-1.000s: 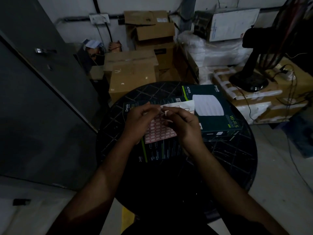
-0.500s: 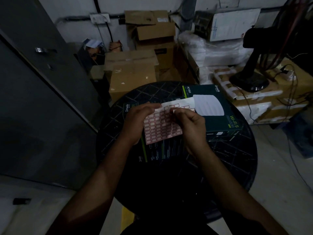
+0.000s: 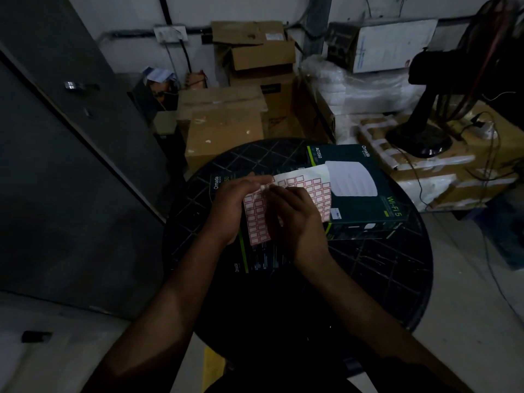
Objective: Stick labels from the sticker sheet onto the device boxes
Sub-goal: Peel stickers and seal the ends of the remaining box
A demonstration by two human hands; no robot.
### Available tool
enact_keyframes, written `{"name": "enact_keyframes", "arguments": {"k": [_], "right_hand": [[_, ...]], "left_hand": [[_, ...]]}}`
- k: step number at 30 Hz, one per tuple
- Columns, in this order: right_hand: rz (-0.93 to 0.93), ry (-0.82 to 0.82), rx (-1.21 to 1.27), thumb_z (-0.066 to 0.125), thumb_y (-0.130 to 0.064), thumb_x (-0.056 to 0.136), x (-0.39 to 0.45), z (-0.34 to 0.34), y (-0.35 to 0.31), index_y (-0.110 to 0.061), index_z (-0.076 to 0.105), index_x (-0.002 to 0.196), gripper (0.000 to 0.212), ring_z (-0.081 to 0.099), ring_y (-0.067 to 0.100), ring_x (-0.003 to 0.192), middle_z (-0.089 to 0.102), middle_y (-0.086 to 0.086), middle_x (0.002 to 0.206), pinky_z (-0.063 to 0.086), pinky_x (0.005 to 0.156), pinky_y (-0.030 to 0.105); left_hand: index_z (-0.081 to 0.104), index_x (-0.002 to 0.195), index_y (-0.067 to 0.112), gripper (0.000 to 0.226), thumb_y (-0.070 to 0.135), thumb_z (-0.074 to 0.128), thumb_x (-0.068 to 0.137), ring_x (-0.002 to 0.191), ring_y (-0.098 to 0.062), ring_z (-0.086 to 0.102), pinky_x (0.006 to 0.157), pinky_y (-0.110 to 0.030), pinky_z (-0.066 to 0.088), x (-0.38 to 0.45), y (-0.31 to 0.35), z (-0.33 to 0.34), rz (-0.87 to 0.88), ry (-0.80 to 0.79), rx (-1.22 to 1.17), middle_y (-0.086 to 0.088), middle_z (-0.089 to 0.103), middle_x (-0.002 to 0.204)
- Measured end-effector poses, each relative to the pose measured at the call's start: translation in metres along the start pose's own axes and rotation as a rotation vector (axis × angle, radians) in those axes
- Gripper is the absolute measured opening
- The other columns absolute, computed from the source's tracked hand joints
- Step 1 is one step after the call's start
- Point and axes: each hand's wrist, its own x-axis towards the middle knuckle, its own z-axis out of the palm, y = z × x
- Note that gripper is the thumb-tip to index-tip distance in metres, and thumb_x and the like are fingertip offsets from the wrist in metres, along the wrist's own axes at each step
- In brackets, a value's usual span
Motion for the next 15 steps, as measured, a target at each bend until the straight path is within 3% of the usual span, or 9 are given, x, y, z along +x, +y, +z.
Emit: {"name": "enact_keyframes", "arguments": {"k": [7,9,11,13,15], "right_hand": [[-0.073,-0.064,-0.13,0.066,-0.028,0.086,0.003,-0.007,-0.003,-0.011,0.073,0.1,0.023,0.058,0.027,0.106,0.07,0.005,0.125,0.044,0.086,0.041],[0.038,-0.028,0.024,0.064,-0.029,0.086,0.004,-0.014,-0.002,-0.013,0.073,0.101,0.024,0.054,0.024,0.104,0.07,0.001,0.118,0.045,0.084,0.043],[0.144,-0.033,0.135,0.058,-0.032,0.086,0.009,-0.024,0.004,-0.014,0.074,0.099,0.028,0.05,0.024,0.11,0.061,0.004,0.125,0.047,0.087,0.039],[0.154,-0.135,0.165,0.057,-0.034,0.086,0.016,-0.033,0.015,-0.014,0.073,0.097,0.028,0.054,0.021,0.11,0.048,0.004,0.141,0.049,0.088,0.033],[0.124,-0.262,0.191,0.06,-0.03,0.086,0.024,-0.037,0.027,-0.014,0.073,0.097,0.024,0.059,0.013,0.094,0.052,0.0,0.134,0.054,0.08,0.033]], "left_hand": [[0.074,0.099,0.009,0.041,0.03,0.044,0.082,0.099,-0.017,0.07,0.082,-0.027,0.055,0.0,0.003,-0.004,0.011,0.034,-0.039,-0.011,0.073,0.109],[0.074,0.094,0.01,0.039,0.031,0.044,0.081,0.096,-0.011,0.069,0.08,-0.024,0.053,-0.001,0.004,-0.004,0.014,0.019,-0.05,-0.008,0.074,0.105],[0.075,0.09,0.012,0.037,0.034,0.047,0.078,0.098,0.002,0.066,0.082,-0.02,0.05,-0.001,0.002,-0.003,0.009,-0.011,-0.019,-0.004,0.073,0.105],[0.079,0.084,0.02,0.037,0.044,0.055,0.07,0.114,0.007,0.056,0.097,-0.028,0.046,0.0,-0.002,-0.004,-0.023,-0.021,0.015,0.005,0.072,0.109],[0.081,0.084,0.026,0.039,0.049,0.053,0.068,0.128,-0.002,0.049,0.108,-0.041,0.039,0.001,-0.007,-0.007,-0.03,-0.027,0.062,0.007,0.073,0.112]]}}
